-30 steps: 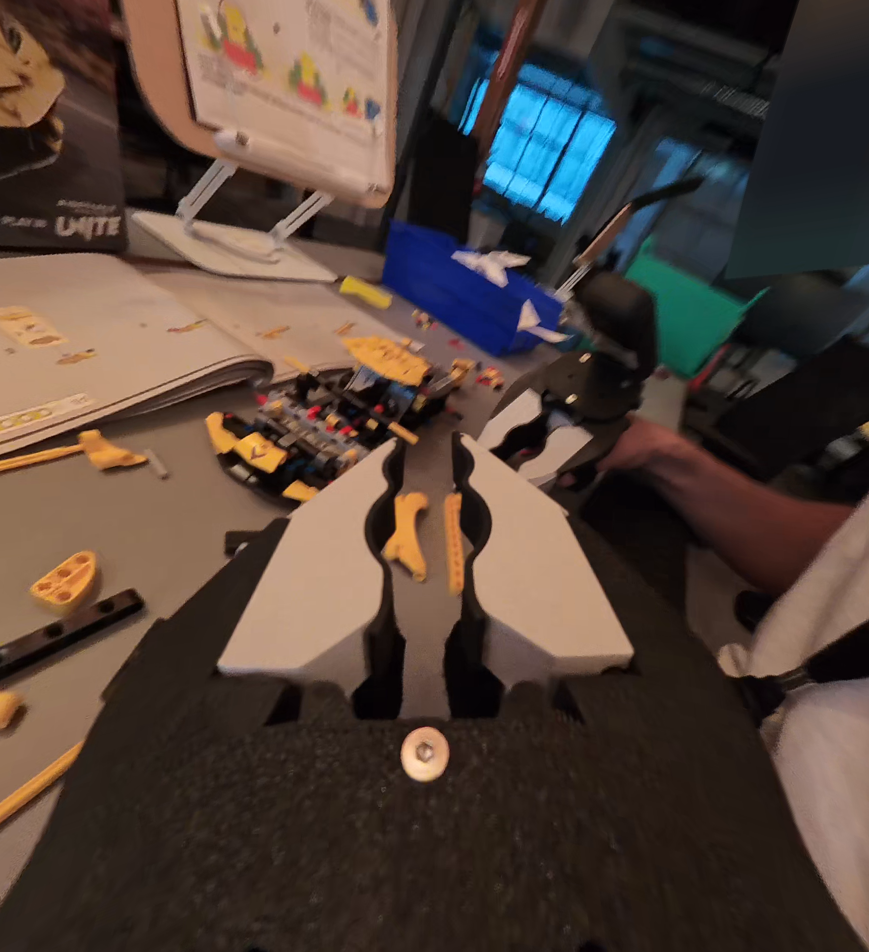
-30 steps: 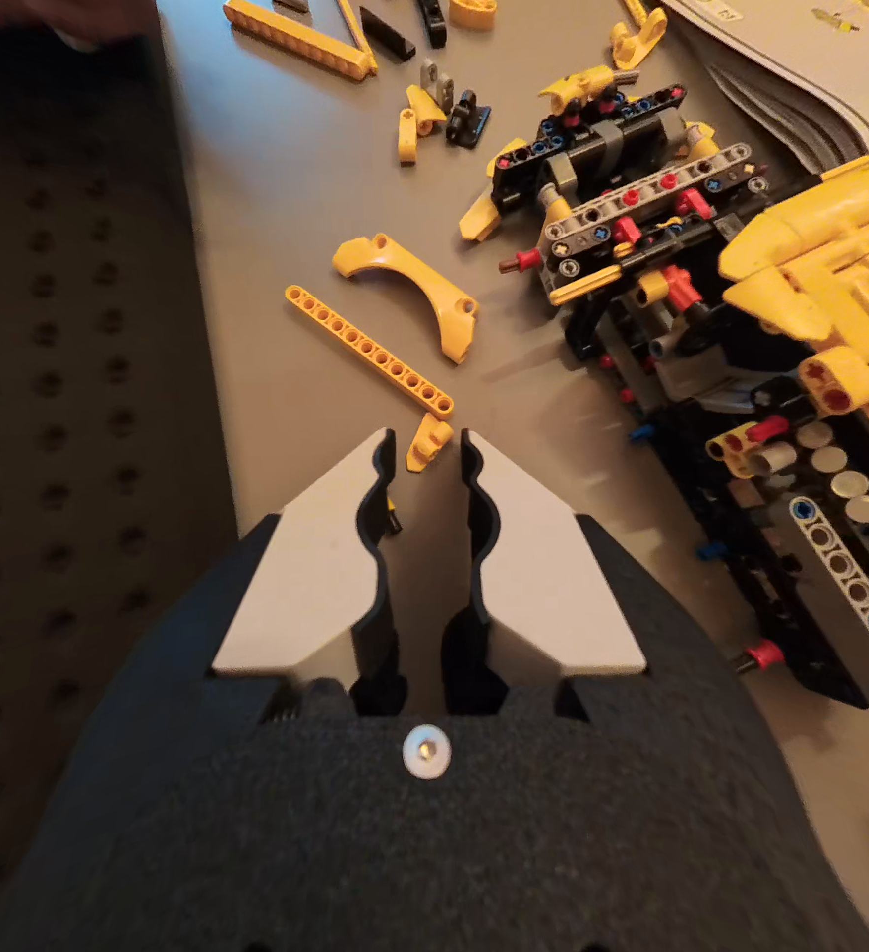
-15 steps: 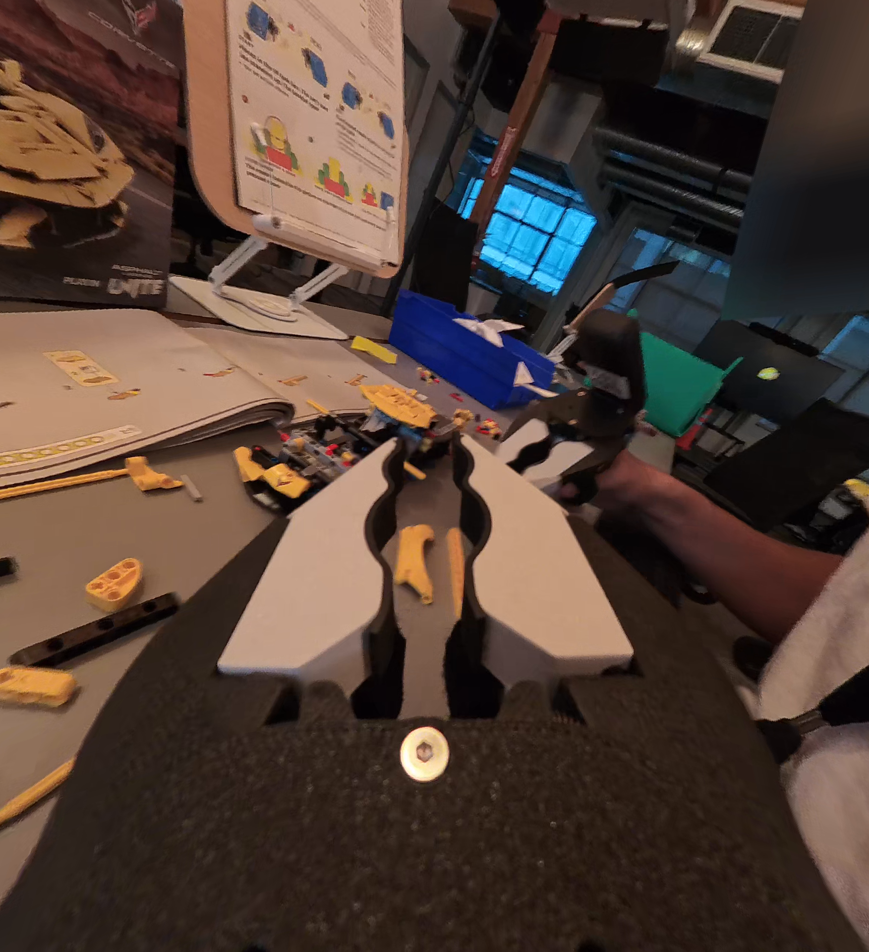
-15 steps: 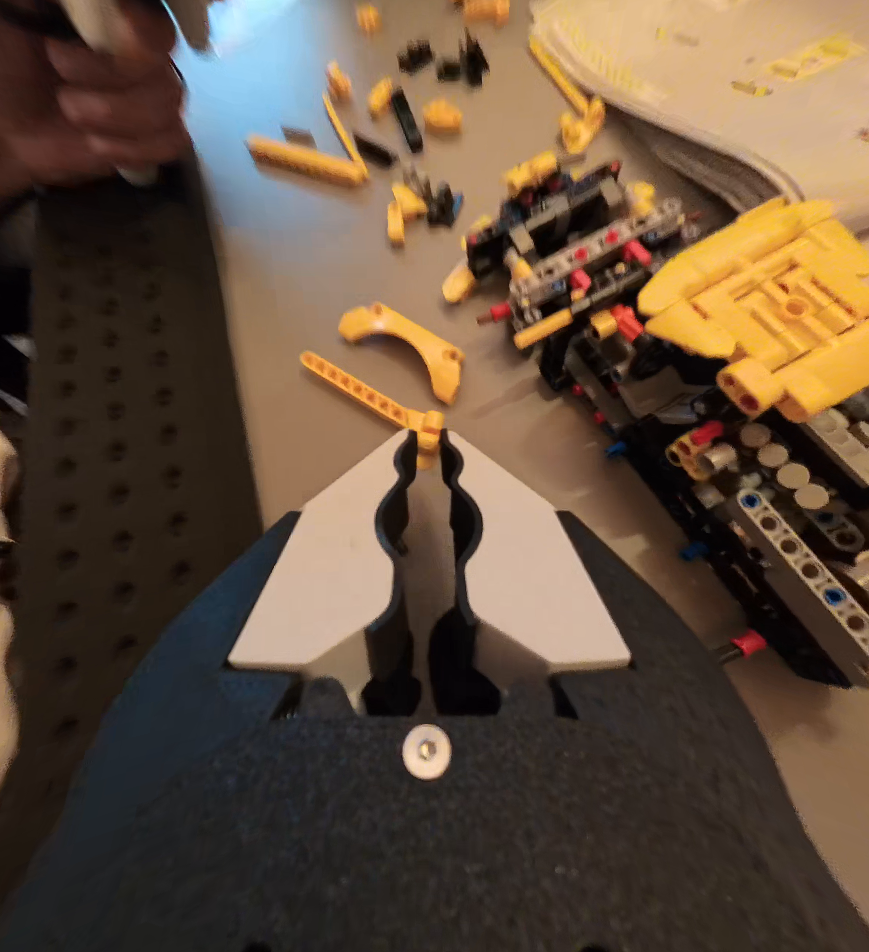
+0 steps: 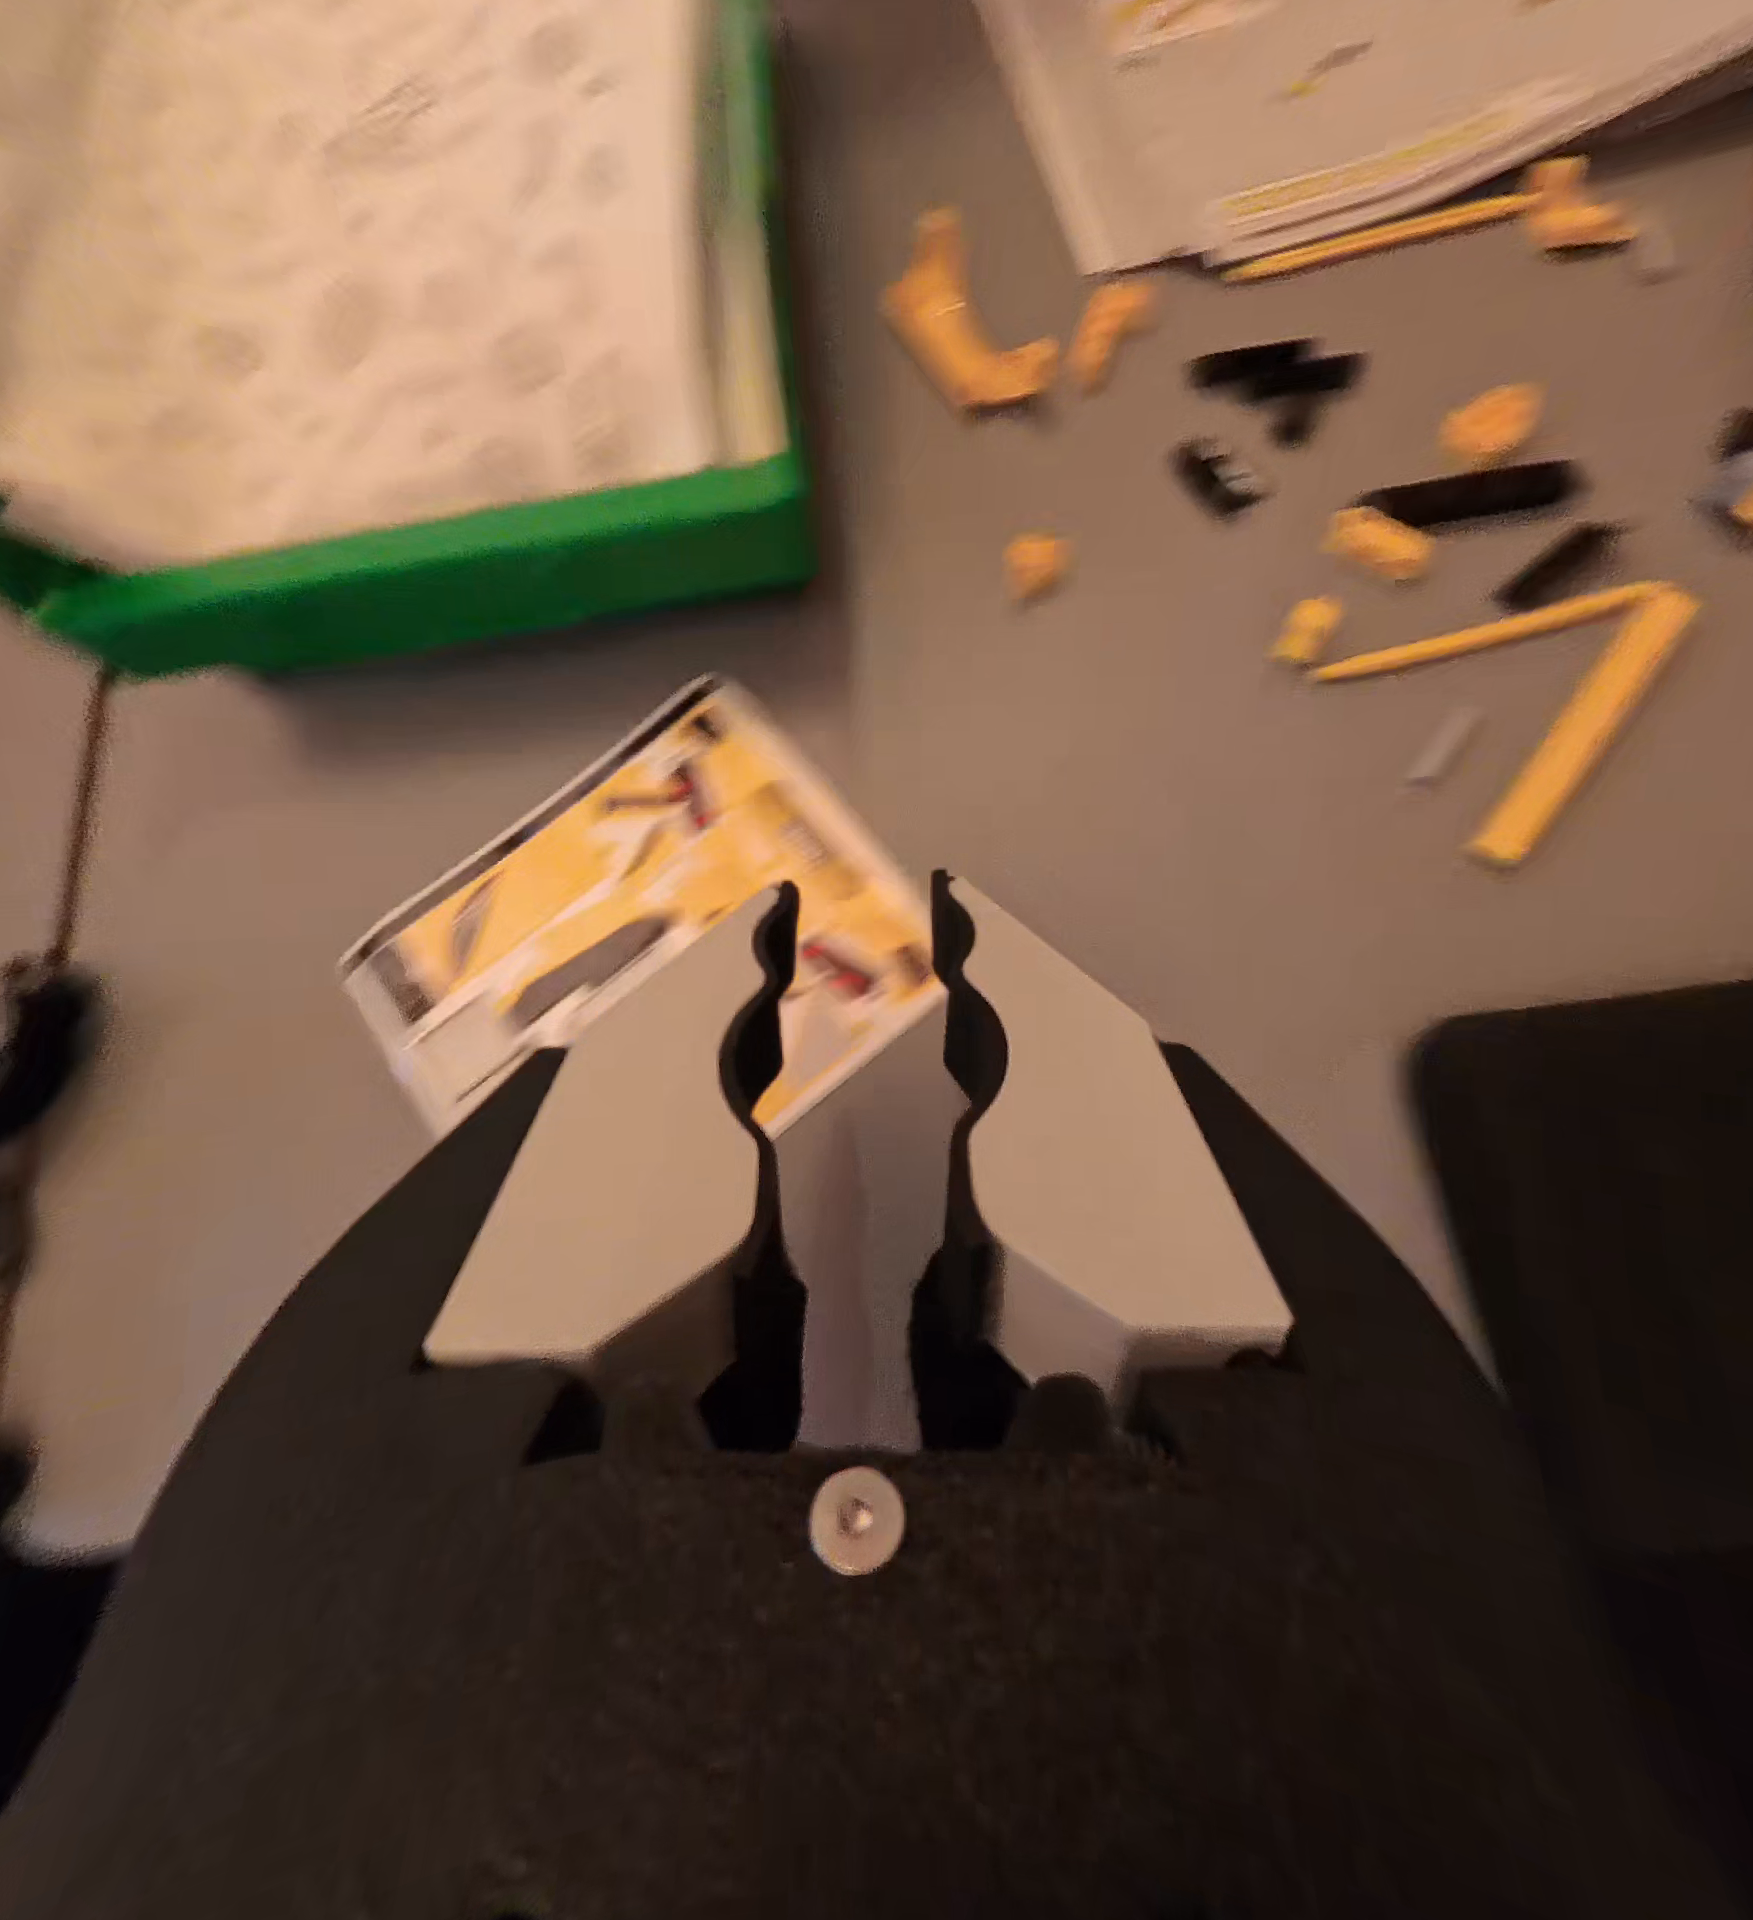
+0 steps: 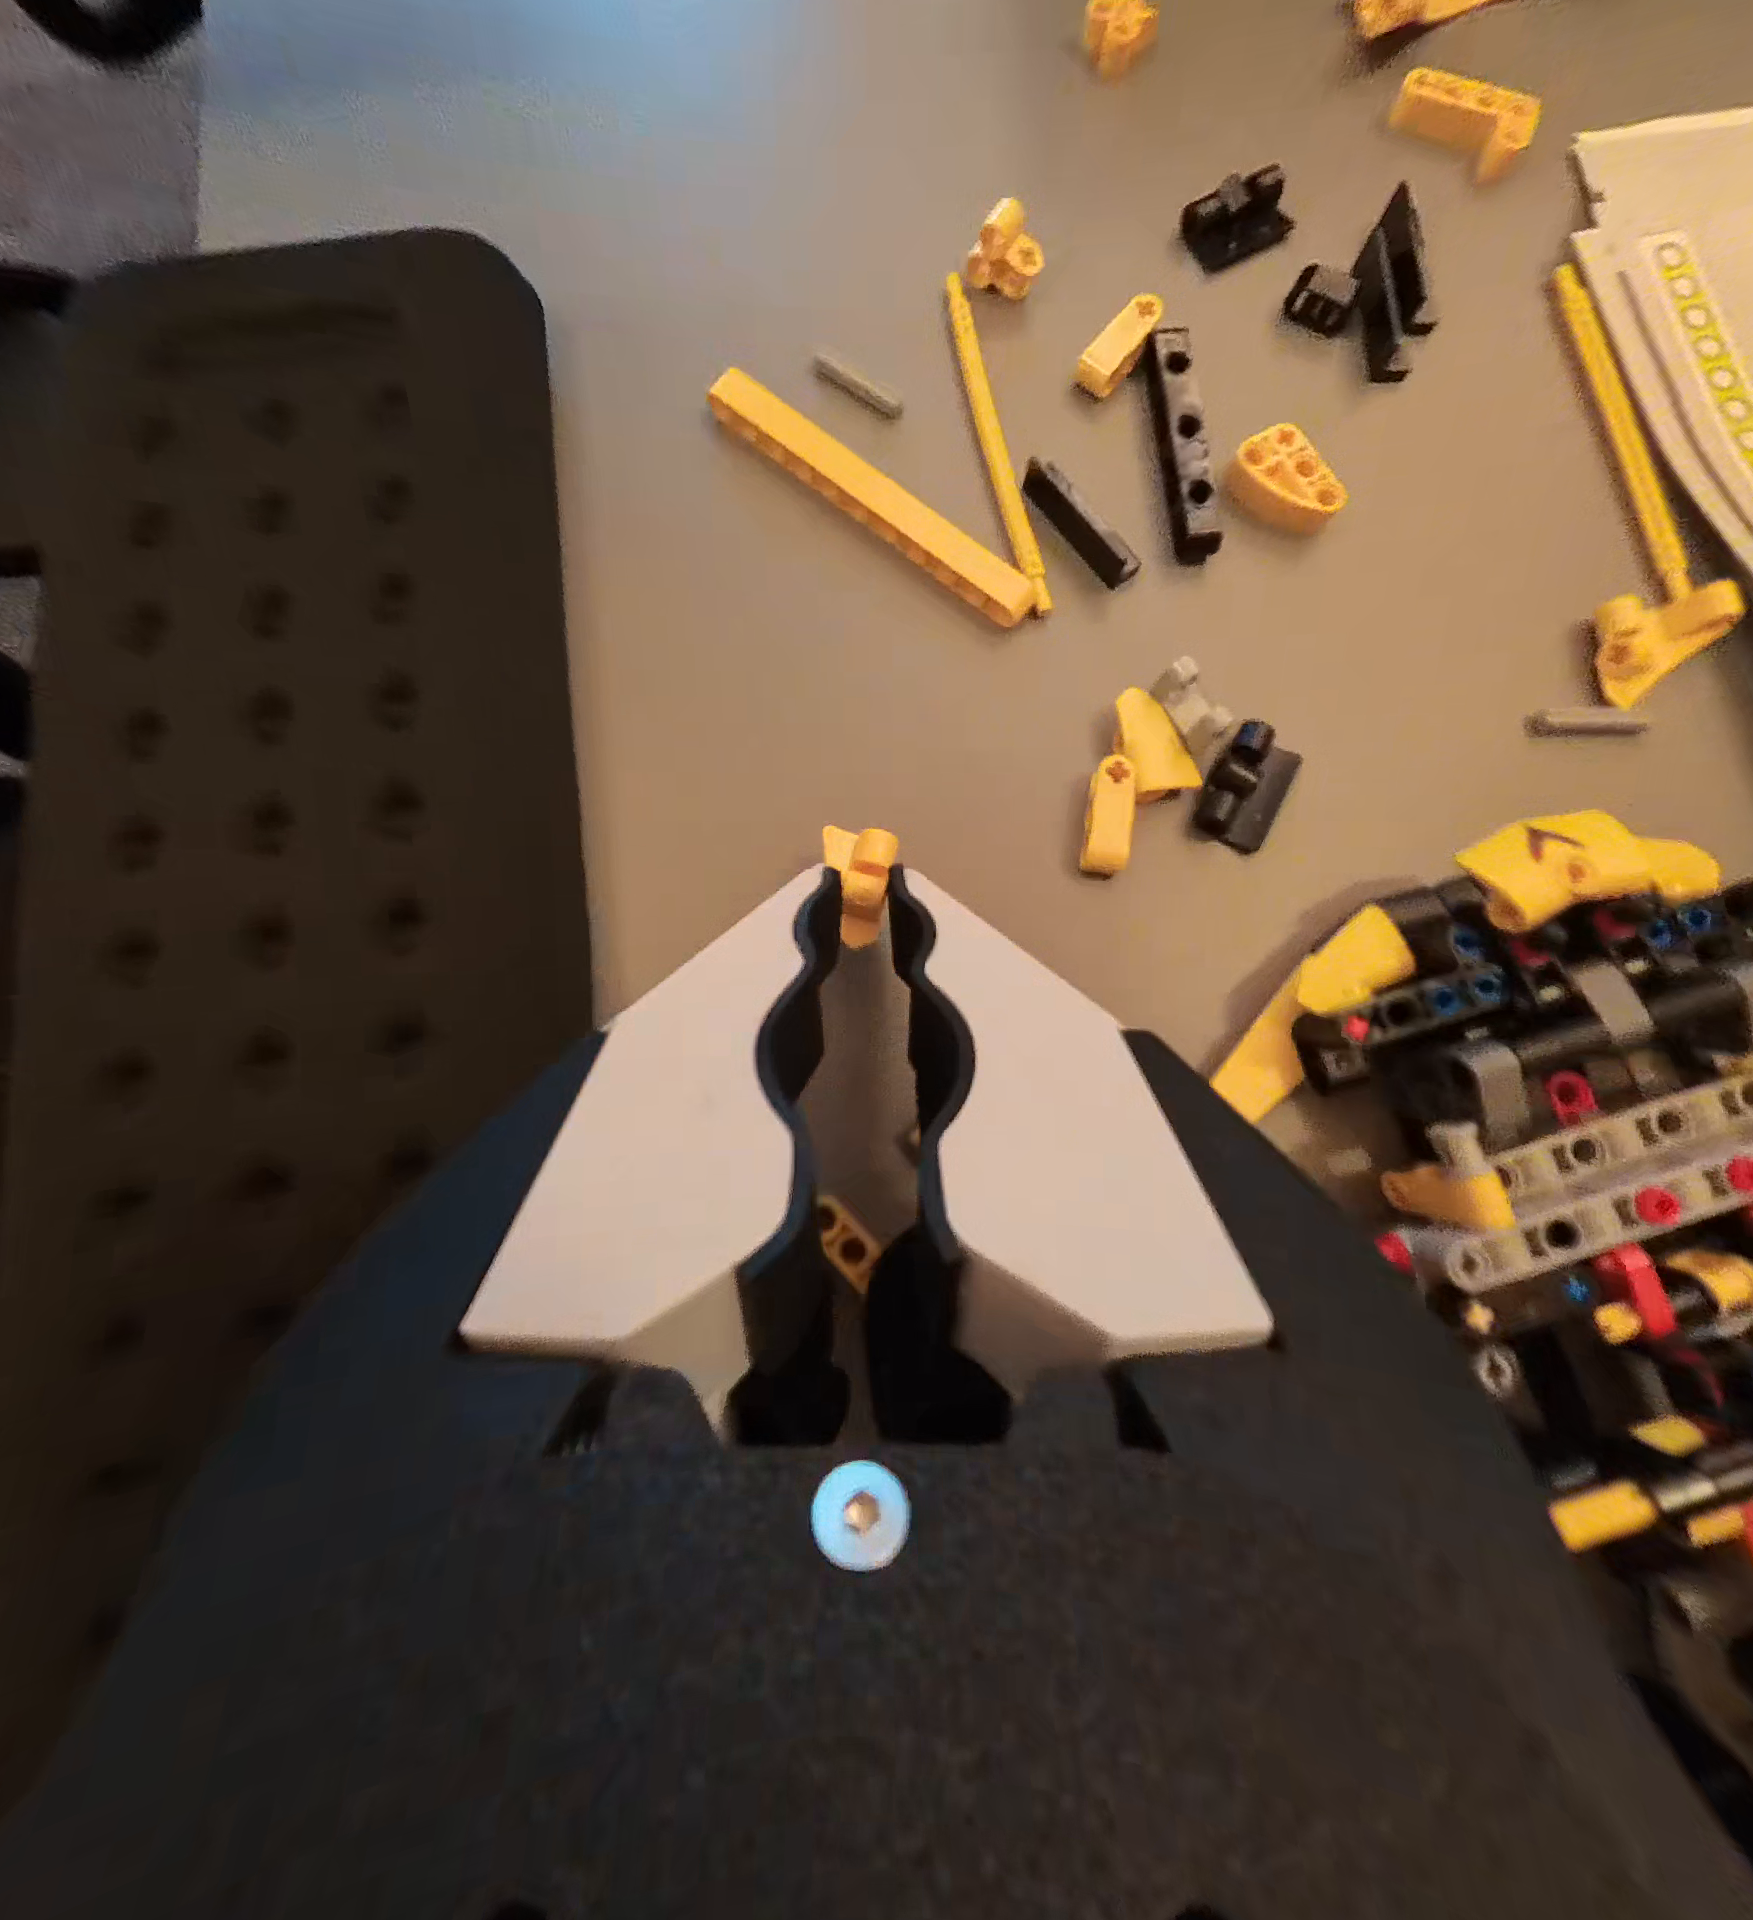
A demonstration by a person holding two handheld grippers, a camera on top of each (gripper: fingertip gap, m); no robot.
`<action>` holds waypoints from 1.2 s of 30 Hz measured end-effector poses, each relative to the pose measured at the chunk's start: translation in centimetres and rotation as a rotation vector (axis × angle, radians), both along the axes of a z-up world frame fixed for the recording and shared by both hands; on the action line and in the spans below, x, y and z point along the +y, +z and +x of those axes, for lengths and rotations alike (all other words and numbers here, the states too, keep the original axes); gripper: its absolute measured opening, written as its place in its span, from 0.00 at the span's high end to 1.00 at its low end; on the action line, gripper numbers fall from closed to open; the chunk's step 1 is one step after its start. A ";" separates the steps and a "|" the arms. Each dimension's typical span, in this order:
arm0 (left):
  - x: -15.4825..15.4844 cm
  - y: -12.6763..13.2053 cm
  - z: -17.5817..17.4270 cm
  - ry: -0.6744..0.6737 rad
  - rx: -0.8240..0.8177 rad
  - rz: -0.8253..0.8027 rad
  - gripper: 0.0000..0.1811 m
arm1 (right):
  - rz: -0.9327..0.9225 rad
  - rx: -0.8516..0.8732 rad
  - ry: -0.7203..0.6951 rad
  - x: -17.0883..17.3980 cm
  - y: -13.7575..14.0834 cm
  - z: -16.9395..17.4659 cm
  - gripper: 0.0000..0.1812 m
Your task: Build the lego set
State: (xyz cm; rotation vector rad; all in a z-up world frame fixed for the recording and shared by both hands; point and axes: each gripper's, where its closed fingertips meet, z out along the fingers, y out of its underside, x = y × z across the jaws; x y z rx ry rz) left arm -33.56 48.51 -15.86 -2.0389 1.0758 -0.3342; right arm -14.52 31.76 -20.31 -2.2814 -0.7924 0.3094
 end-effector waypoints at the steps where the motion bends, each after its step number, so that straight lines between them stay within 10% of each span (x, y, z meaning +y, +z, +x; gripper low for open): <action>1: 1.0 0.1 -2.1 0.059 -0.016 -0.009 0.86 | -0.002 -0.014 0.010 0.2 -0.2 -0.3 0.95; 6: 2.3 -0.3 -6.5 0.121 -0.209 -0.174 0.80 | -0.020 -0.005 0.012 0.6 -0.9 -0.9 0.95; 14: 6.8 -2.3 -7.8 -0.234 0.117 -0.020 0.54 | 0.010 -0.006 0.023 1.9 0.5 -0.5 0.85; 23: 9.7 -5.4 -6.1 -0.476 0.203 -0.190 0.53 | 0.087 0.128 0.033 5.3 3.9 -3.5 0.89; 36: 7.9 -5.4 -6.5 -0.512 0.210 -0.176 0.91 | 0.022 0.246 0.126 10.6 4.0 -10.0 0.90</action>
